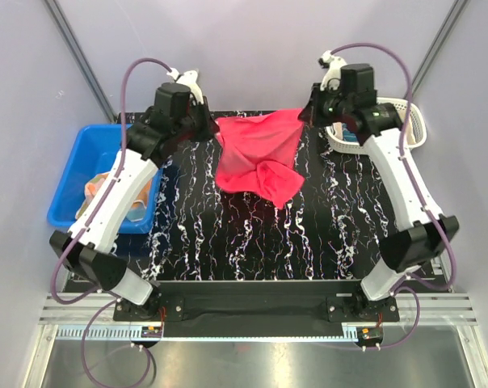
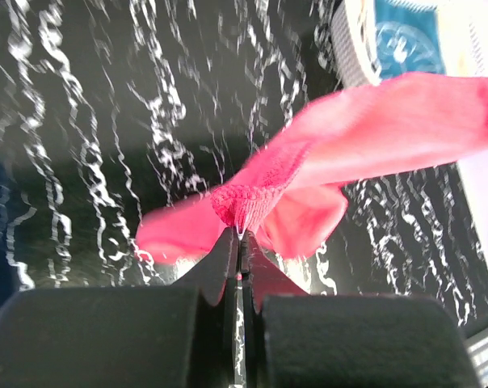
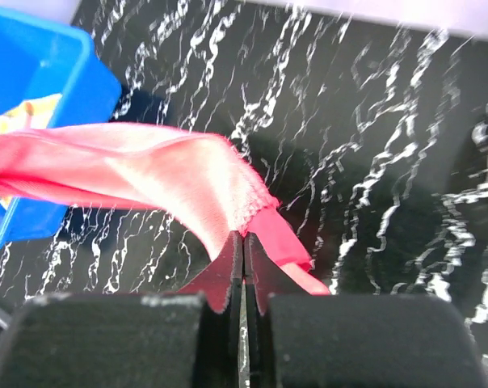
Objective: Fold and stack the towels
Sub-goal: Flatten out the crumpled towel
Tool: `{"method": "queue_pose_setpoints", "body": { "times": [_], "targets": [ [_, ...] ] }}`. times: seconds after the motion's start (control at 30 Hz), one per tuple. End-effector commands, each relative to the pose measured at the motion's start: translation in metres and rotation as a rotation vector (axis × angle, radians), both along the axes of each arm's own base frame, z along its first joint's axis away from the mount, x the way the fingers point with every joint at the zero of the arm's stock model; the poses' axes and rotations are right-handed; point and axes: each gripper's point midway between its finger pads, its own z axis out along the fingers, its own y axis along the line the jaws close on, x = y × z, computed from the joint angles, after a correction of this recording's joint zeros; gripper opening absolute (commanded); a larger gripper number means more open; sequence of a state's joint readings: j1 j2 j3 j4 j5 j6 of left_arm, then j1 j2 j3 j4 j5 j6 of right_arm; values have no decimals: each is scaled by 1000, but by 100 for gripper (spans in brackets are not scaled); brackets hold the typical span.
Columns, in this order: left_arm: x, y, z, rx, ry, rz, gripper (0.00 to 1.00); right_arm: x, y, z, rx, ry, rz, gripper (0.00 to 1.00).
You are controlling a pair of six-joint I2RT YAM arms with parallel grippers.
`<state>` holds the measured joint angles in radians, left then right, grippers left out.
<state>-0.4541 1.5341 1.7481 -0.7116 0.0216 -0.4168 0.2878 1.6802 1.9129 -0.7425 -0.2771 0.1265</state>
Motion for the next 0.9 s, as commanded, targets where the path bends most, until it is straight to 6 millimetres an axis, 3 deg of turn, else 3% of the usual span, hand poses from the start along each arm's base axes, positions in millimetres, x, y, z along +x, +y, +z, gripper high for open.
{"method": "queue_pose_setpoints", "body": {
  "times": [0.0,0.07,0.2,0.27,0.3,0.37,0.47,0.5,0.53,0.57,0.6,0.63,0.7,0.8,0.87],
  "targets": [
    [-12,17,21,48,-53,26,0,-10,-17,13,-75,-38,-45,0],
    [-19,16,30,39,-78,-7,0,-19,-20,14,-75,-25,-43,0],
    [-43,7,46,-22,-109,-101,0,-48,-26,41,-22,-67,-61,0],
    [-65,5,61,-43,-147,-143,0,-63,-28,42,0,-67,-58,0],
    [-73,4,65,-40,-160,-155,0,-79,-30,57,32,-101,-62,0],
    [-98,-1,77,-48,-196,-205,0,-107,-34,65,69,-133,-50,0],
    [-137,-10,90,-122,-222,-313,0,-132,-38,73,115,-179,-44,0],
    [-150,-17,95,-151,-236,-363,0,-151,-40,92,155,-240,-28,0],
    [-165,-15,105,-185,-266,-396,0,-160,-41,98,175,-265,-22,0],
    [-173,-20,100,-216,-249,-429,0,-167,-42,96,186,-277,-19,0],
    [-180,-23,108,-253,-272,-462,0,-188,-42,121,237,-374,14,0],
    [-198,-29,114,-296,-278,-542,0,-198,-40,130,265,-420,48,0],
    [-215,-37,124,-375,-282,-620,0,-228,-34,149,350,-513,125,0],
    [-239,-41,145,-453,-307,-697,0,-254,-33,171,427,-574,171,0],
    [-243,-40,151,-467,-309,-699,0,-263,-39,184,441,-618,158,0]
  ]
}}
